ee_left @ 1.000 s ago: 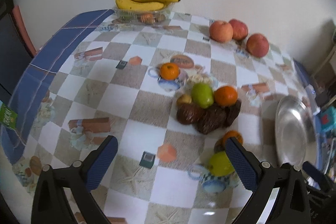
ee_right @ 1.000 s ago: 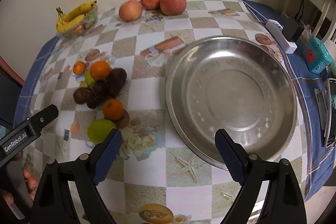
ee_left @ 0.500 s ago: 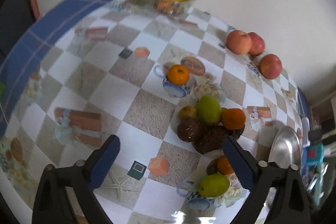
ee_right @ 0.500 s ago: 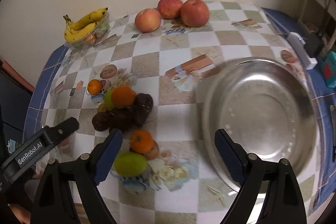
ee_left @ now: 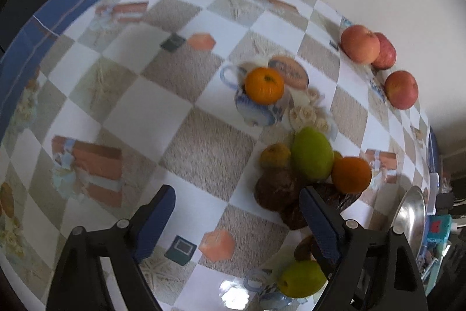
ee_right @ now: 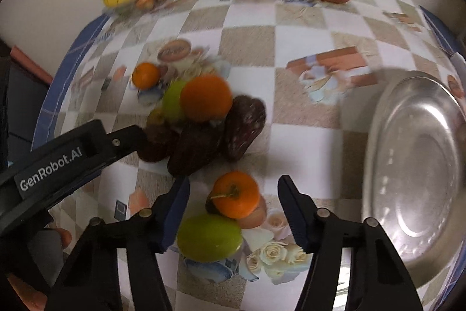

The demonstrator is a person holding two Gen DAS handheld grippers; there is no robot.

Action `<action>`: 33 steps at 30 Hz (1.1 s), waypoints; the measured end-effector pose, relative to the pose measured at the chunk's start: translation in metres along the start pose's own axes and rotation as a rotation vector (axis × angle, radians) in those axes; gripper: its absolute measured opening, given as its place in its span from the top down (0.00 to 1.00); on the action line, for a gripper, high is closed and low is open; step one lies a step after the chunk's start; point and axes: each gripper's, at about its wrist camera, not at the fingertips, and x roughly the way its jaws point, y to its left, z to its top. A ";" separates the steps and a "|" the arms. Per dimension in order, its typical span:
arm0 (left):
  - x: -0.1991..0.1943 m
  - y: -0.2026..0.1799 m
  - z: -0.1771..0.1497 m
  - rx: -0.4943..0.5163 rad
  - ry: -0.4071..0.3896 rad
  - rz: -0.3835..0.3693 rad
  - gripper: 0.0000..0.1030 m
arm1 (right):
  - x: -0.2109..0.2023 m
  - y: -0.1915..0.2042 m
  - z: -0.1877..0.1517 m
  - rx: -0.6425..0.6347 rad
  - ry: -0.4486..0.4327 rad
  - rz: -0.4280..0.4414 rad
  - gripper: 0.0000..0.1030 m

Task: Organize fruits
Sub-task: 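Grasp an orange with the right gripper while the left gripper approaches a green pear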

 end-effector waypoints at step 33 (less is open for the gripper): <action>-0.003 -0.040 -0.051 0.108 0.179 -0.216 0.28 | -0.048 -0.078 -0.004 0.220 -0.084 0.029 0.64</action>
